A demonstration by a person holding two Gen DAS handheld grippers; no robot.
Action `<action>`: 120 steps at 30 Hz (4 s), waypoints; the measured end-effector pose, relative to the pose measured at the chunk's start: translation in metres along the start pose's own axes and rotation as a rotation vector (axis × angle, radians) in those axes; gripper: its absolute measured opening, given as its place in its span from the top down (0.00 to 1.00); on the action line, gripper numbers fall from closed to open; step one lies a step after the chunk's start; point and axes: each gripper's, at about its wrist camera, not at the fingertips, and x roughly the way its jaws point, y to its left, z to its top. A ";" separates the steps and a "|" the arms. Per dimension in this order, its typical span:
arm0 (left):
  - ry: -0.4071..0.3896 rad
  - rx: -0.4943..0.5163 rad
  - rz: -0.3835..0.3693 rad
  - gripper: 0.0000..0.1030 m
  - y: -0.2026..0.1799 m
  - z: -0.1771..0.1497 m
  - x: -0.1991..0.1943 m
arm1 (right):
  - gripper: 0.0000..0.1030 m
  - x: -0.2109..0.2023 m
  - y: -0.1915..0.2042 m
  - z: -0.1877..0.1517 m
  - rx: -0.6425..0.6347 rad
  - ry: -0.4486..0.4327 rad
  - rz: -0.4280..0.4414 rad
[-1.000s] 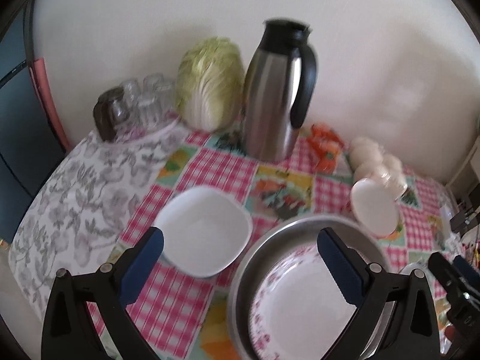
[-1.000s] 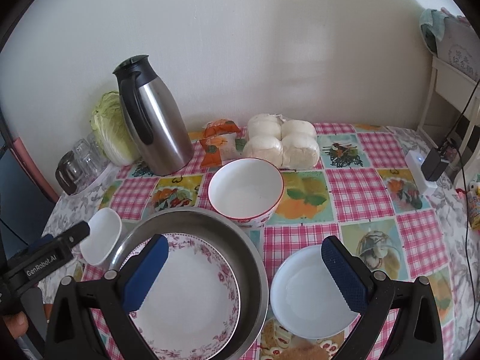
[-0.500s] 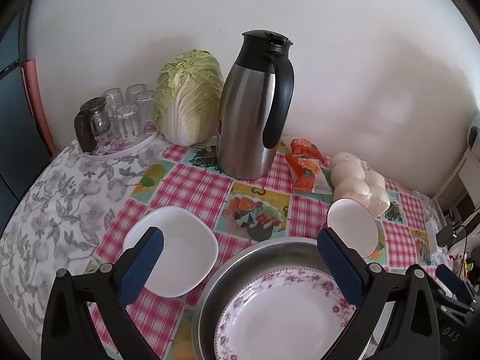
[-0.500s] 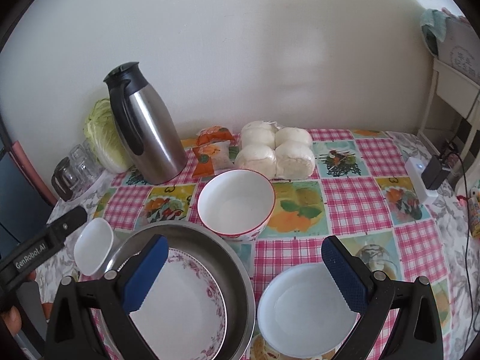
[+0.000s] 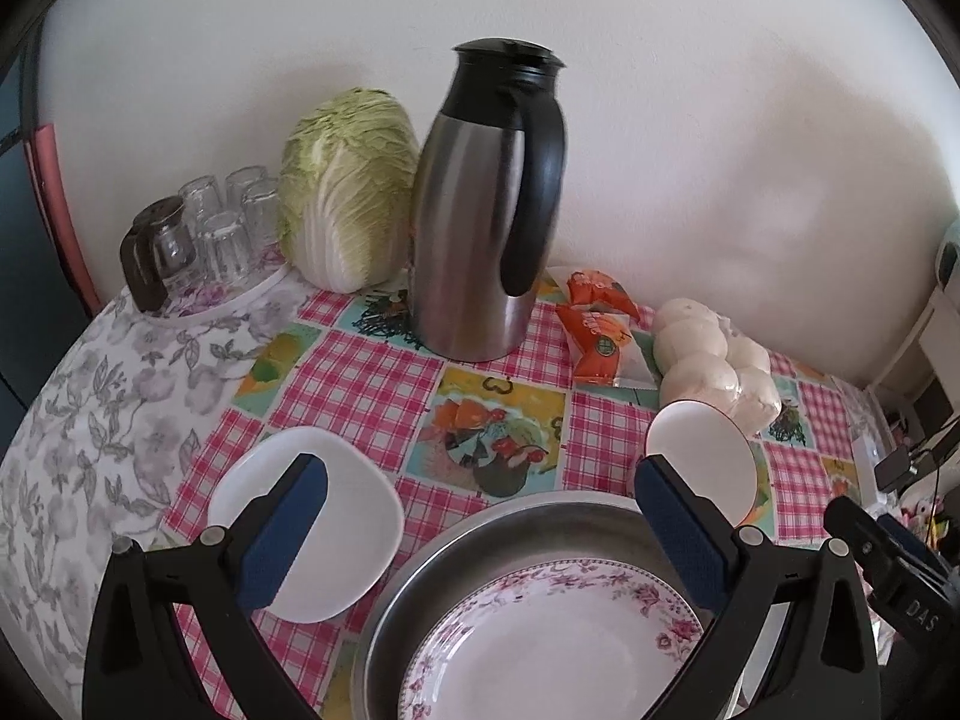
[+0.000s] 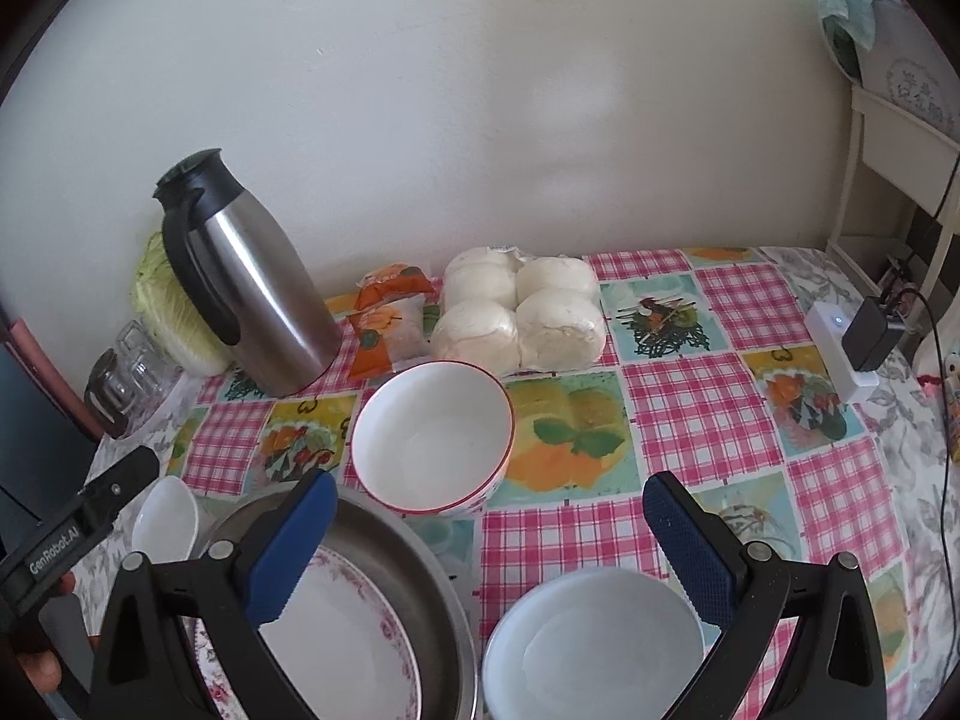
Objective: Organize plates and bowls
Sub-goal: 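Move both tools to the rim of the red-rimmed white bowl, then close both grippers on the red-rimmed bowl rim, then lift the red-rimmed bowl with both grippers and carry it over the pan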
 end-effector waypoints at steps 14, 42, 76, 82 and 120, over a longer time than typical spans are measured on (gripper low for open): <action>-0.008 0.034 0.011 0.01 -0.018 0.003 0.020 | 0.00 0.031 -0.012 0.014 0.014 0.010 -0.053; 0.270 0.112 0.046 0.01 -0.067 0.036 0.086 | 0.00 0.098 -0.034 0.019 0.050 0.195 -0.099; 0.472 0.198 0.000 0.65 -0.113 0.001 0.162 | 0.44 0.150 -0.024 -0.005 0.174 0.328 0.075; 0.517 0.204 0.017 0.67 -0.117 -0.004 0.177 | 0.44 0.159 -0.017 -0.008 0.186 0.357 0.081; 0.301 0.190 -0.183 0.86 -0.160 0.006 0.090 | 0.67 0.093 -0.023 0.019 0.153 0.211 0.125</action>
